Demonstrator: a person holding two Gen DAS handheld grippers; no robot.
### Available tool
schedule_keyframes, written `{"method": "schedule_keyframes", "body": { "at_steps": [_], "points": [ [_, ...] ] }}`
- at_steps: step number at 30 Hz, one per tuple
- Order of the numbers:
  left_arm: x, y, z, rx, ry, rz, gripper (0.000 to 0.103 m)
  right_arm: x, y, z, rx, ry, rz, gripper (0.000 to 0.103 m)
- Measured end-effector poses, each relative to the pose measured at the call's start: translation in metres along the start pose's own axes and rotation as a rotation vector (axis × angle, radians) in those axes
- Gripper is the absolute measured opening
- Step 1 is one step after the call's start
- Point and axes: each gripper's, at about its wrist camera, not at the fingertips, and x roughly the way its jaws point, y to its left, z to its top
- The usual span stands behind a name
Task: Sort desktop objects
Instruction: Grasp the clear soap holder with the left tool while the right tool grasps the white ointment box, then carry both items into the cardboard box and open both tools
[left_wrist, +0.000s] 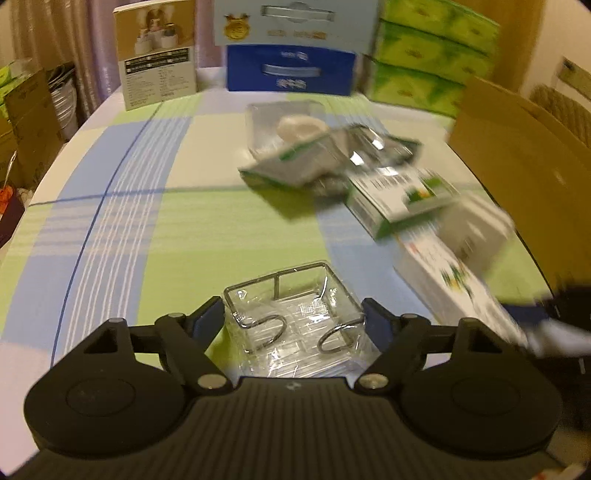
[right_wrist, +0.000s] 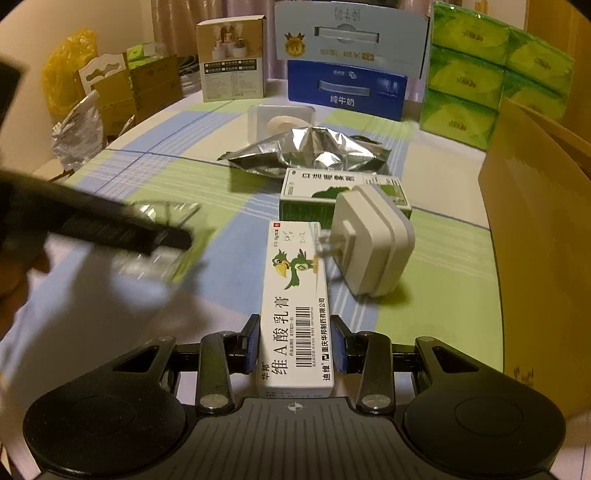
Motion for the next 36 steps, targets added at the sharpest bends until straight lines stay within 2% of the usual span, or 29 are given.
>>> {"method": "schedule_keyframes", "body": {
  "at_steps": [6, 13, 19, 22, 26, 28, 30, 31, 36],
  "points": [
    [-0.034, -0.011, -0.038, 0.034, 0.021, -0.023, 0.079, -0.019, 0.003, -0.017, 0.058, 0.021, -0.001, 0.036],
    [-0.041, -0.023, -0.061, 0.035, -0.004, 0.019, 0.087, -0.034, 0.009, -0.036, 0.076, 0.012, -0.007, 0.037],
    [-0.034, -0.030, -0.064, 0.069, -0.039, 0.058, 0.086, -0.029, 0.011, -0.035, 0.039, 0.001, -0.018, 0.050],
    [-0.030, -0.029, -0.064, 0.068, -0.035, 0.060, 0.081, -0.025, 0.010, -0.032, 0.022, -0.010, -0.016, 0.050],
    [-0.031, -0.026, -0.063, 0.055, -0.039, 0.056, 0.069, -0.017, 0.010, -0.029, -0.003, -0.017, -0.014, 0.050],
    [-0.032, -0.026, -0.063, 0.053, -0.037, 0.055, 0.068, -0.015, 0.011, -0.027, -0.009, -0.018, -0.017, 0.050],
    [-0.033, -0.026, -0.063, 0.056, -0.037, 0.055, 0.066, -0.015, 0.013, -0.027, -0.008, -0.017, -0.016, 0.045],
    [-0.034, -0.026, -0.064, 0.060, -0.035, 0.055, 0.066, -0.016, 0.014, -0.027, -0.008, -0.018, -0.015, 0.036],
    [-0.044, -0.035, -0.069, 0.071, -0.012, 0.032, 0.063, -0.026, 0.017, -0.033, 0.020, -0.010, -0.022, 0.036]
  ]
}}
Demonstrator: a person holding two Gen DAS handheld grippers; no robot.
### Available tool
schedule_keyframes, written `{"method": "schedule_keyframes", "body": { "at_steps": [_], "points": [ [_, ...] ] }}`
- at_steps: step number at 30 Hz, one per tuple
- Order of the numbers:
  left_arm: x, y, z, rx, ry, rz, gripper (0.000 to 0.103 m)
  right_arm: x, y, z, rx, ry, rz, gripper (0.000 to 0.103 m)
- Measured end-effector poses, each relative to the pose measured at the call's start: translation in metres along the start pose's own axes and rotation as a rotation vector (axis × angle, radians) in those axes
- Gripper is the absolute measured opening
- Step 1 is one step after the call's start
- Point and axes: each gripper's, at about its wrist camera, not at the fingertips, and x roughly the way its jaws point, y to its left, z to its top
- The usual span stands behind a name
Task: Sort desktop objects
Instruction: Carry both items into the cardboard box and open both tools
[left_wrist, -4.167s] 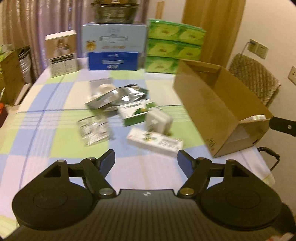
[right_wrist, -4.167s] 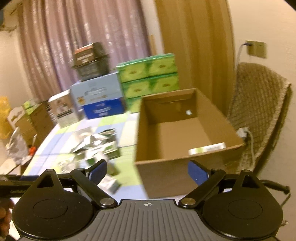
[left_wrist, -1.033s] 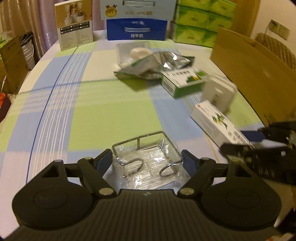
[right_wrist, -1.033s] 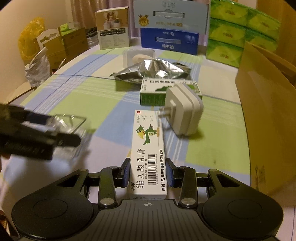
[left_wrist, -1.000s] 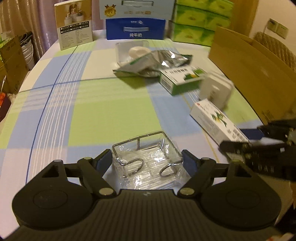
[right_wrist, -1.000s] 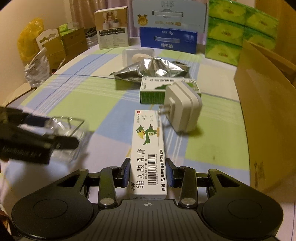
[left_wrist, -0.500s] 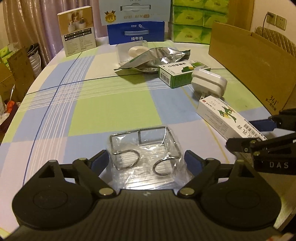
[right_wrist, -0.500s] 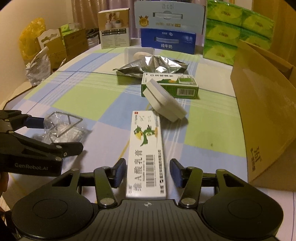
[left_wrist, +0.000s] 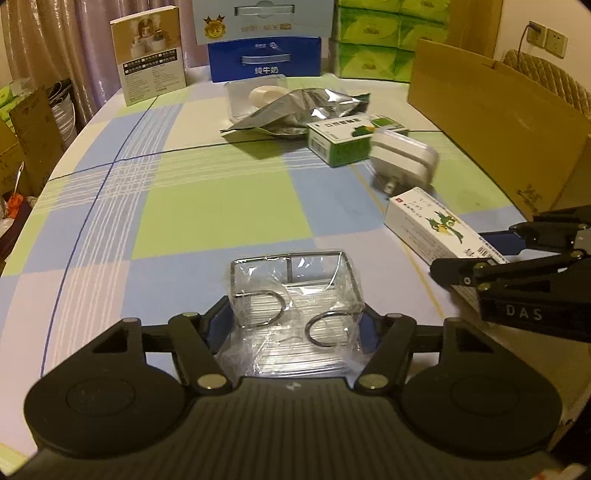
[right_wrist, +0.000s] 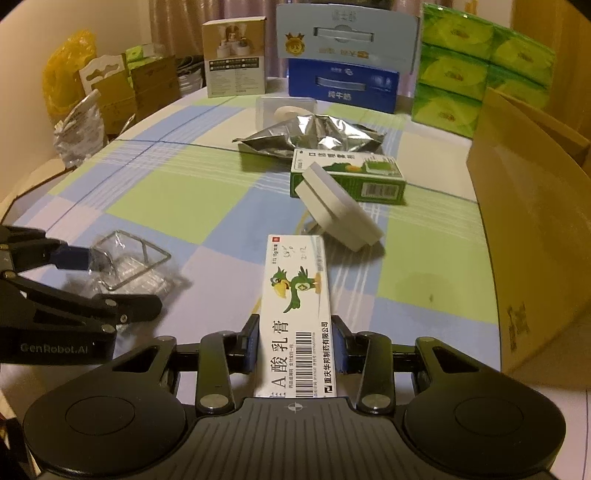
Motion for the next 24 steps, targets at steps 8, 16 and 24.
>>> {"method": "schedule_keyframes", "body": {
  "at_steps": [8, 16, 24],
  "points": [
    [-0.024, -0.020, -0.016, -0.017, 0.004, -0.023, 0.062, -0.038, -0.004, -0.011, 0.085, -0.027, -0.021, 0.036],
    [-0.052, -0.040, -0.011, 0.017, -0.031, -0.042, 0.062, -0.077, -0.008, -0.016, 0.116, -0.067, -0.046, 0.036],
    [-0.074, -0.084, 0.031, 0.086, -0.125, -0.130, 0.062, -0.135, -0.048, 0.001, 0.167, -0.178, -0.141, 0.036]
  ]
}}
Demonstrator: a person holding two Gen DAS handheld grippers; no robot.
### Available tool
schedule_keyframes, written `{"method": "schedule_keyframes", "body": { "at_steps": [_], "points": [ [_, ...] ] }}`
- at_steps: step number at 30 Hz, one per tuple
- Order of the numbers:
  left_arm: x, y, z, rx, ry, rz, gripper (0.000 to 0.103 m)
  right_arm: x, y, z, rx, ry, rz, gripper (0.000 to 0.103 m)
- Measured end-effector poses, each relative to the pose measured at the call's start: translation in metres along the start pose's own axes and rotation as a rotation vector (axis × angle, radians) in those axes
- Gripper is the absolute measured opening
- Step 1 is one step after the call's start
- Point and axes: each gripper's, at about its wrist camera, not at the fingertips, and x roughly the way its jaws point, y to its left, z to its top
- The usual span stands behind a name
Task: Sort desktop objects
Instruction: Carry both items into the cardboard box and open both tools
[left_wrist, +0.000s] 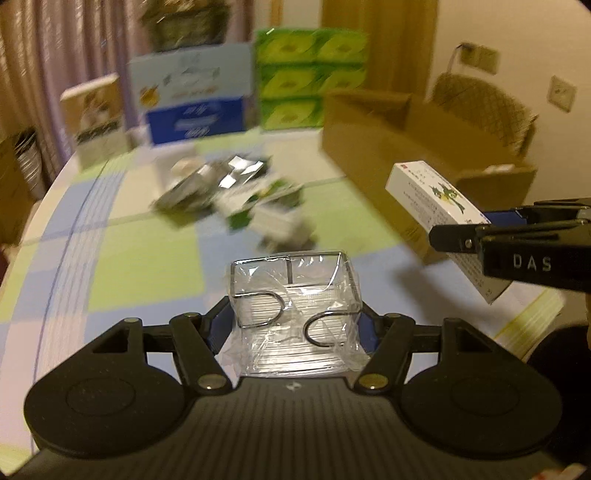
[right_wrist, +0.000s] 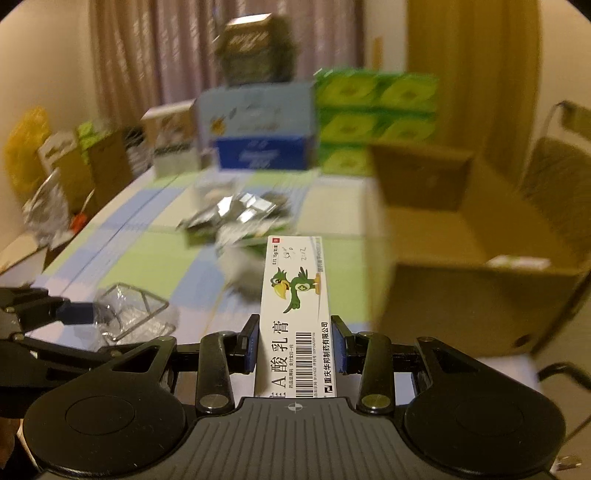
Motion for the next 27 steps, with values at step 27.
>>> {"method": "schedule_keyframes", "body": {
  "at_steps": [27],
  "points": [
    [0.104, -0.144, 0.165, 0.138, -0.082, -0.204, 0.063, 0.029, -0.197, 0.091, 0.123, -0.039, -0.174, 0.036]
  ]
}}
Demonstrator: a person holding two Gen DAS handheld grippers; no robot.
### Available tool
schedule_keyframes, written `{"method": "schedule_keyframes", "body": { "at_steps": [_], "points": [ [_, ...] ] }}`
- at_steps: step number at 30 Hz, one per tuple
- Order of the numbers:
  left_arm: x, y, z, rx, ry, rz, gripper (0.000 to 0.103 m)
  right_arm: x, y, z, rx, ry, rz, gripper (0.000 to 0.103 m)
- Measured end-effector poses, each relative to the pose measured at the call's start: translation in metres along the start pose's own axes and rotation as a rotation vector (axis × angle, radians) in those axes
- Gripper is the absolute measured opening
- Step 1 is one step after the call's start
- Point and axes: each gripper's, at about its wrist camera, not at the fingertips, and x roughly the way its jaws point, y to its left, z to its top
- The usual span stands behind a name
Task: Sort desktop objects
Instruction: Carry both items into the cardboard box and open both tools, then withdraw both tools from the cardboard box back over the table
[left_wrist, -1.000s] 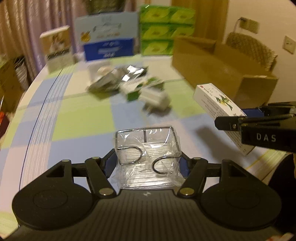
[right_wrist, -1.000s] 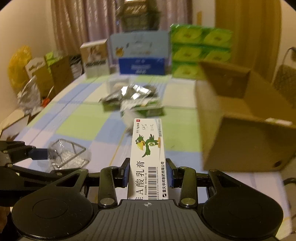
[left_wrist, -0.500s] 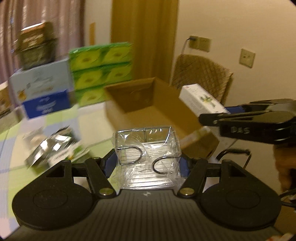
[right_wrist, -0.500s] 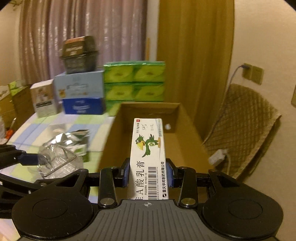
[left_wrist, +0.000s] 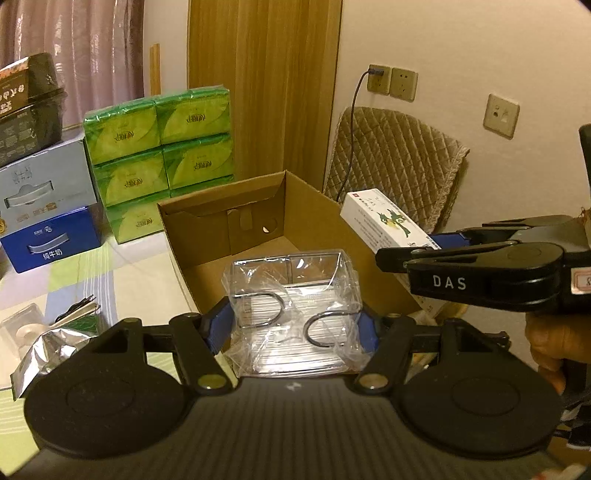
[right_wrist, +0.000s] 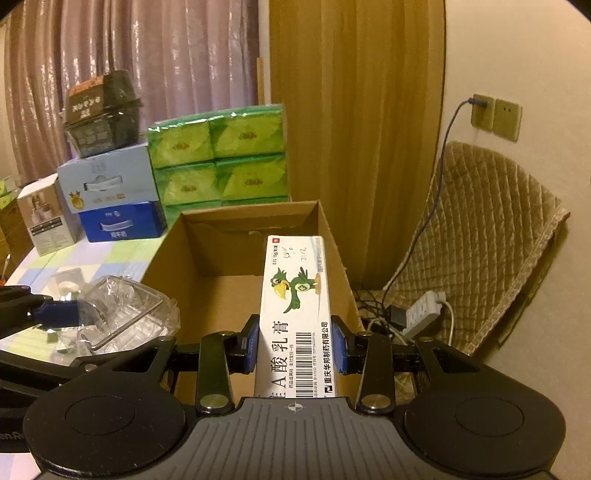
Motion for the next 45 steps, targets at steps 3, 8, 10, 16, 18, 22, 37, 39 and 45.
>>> {"method": "schedule_keyframes", "body": {
  "at_steps": [3, 8, 10, 16, 18, 22, 37, 39, 45],
  "points": [
    [0.011, 0.001, 0.000, -0.012, 0.022, -0.005, 0.063, 0.009, -0.004, 0.000, 0.010, 0.016, 0.000, 0.036],
    [0.023, 0.002, -0.002, -0.025, 0.049, 0.001, 0.068, 0.019, -0.006, -0.002, 0.019, 0.034, 0.001, 0.036],
    [0.022, 0.002, -0.002, -0.025, 0.048, -0.003, 0.068, 0.021, -0.006, -0.002, 0.022, 0.039, 0.001, 0.036],
    [0.016, 0.004, -0.002, -0.018, 0.040, -0.003, 0.069, 0.025, -0.003, -0.004, 0.018, 0.051, 0.002, 0.036],
    [0.013, 0.006, -0.003, -0.021, 0.037, 0.001, 0.070, 0.026, -0.001, -0.005, 0.015, 0.055, 0.005, 0.036],
    [0.010, 0.009, -0.005, -0.027, 0.042, 0.008, 0.072, 0.028, 0.005, -0.005, 0.012, 0.060, 0.008, 0.036],
    [-0.016, 0.031, -0.015, -0.083, 0.014, 0.025, 0.077, 0.018, 0.008, 0.001, 0.034, -0.005, 0.011, 0.054],
    [-0.023, 0.036, -0.019, -0.098, 0.008, 0.031, 0.077, 0.012, 0.007, -0.002, 0.048, -0.004, 0.014, 0.056],
    [-0.055, 0.053, -0.040, -0.132, -0.010, 0.077, 0.081, -0.018, 0.016, -0.012, 0.089, -0.024, 0.039, 0.063]
  ]
}}
